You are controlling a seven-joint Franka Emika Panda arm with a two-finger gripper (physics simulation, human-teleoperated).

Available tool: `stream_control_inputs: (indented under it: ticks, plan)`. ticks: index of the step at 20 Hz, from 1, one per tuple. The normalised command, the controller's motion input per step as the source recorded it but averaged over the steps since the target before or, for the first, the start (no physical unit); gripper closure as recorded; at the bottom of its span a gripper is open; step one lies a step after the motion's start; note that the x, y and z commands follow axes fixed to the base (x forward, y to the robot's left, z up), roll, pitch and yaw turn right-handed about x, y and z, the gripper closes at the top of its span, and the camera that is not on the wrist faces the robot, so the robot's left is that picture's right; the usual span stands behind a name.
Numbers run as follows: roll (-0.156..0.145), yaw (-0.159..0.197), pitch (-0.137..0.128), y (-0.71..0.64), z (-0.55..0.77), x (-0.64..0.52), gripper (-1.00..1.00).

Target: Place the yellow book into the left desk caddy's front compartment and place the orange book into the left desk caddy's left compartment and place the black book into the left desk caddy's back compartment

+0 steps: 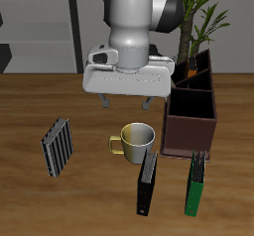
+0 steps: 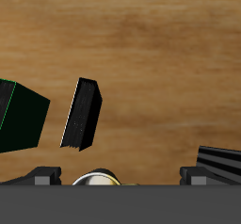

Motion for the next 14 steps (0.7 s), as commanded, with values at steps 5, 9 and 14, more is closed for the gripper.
stream_control_inputs:
  ticks: [5, 9, 14]
  plan:
    - [0.013, 0.004, 0.014, 0.33, -0.08, 0.29, -1.0]
    - [0.004, -0.013, 0.02, 0.13, -0.11, 0.24, -1.0]
    - [0.022, 0.015, -0.001, 0.19, -0.13, 0.19, -1.0]
